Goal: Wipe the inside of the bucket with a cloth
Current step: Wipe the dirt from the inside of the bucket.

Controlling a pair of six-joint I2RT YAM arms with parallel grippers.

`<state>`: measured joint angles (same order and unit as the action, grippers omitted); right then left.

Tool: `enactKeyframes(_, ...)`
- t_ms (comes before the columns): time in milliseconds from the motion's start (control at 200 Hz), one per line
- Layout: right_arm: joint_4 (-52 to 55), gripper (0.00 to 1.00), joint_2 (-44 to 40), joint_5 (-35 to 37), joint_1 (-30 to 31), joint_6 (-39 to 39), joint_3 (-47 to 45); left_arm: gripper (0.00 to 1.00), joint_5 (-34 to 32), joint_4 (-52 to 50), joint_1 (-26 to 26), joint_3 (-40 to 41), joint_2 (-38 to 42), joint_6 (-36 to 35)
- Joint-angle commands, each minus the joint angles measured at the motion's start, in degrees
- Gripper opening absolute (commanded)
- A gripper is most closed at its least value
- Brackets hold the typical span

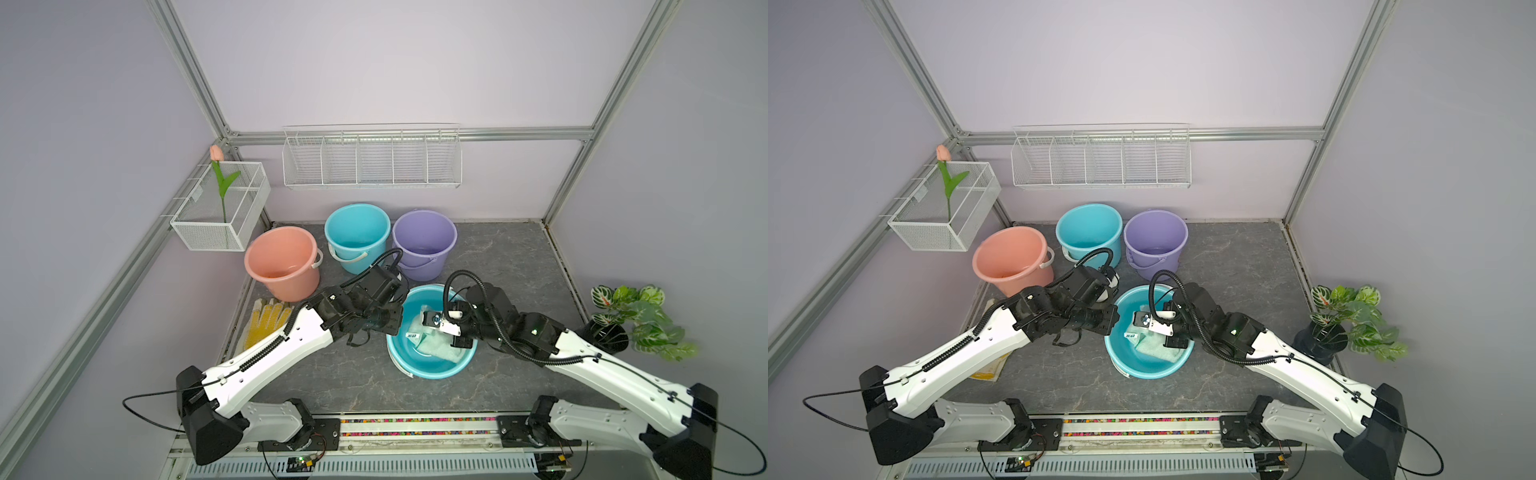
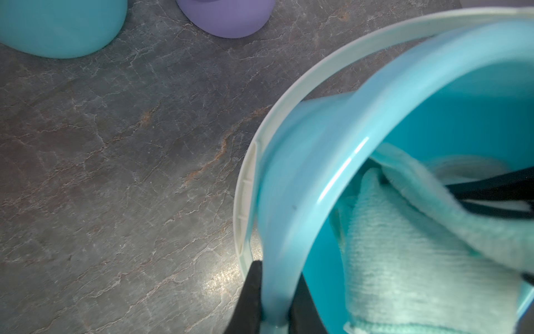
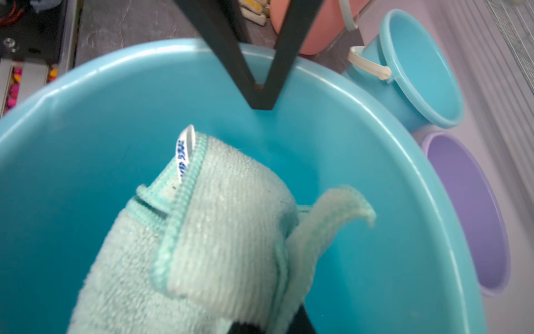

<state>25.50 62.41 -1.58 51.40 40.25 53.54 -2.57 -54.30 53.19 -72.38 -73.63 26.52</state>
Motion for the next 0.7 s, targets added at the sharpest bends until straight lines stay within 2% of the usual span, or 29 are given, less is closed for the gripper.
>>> enactKeyframes(0, -3.94, 0.07, 2.05, -5.52, 0.7, 17.72, -1.49, 0.0, -2.32, 2.65, 0.14, 0.4, 1.11, -0.15)
enactKeyframes(240, -12.47, 0.07, 9.36, -6.95, 2.06, 31.17, -2.82, 0.0, -4.39, 3.5, 2.25, 0.97, 1.95, -0.2)
enactKeyframes(550, -30.66, 0.07, 20.33, -3.49, 2.11, 39.46, -7.47, 0.0, -3.95, 3.89, 3.44, 1.0, 2.7, 0.32)
enactKeyframes(695, -40.33, 0.07, 25.36, 2.42, 2.07, 41.16, -8.27, 0.0, -2.95, 4.83, 3.57, 1.7, 3.44, 1.02)
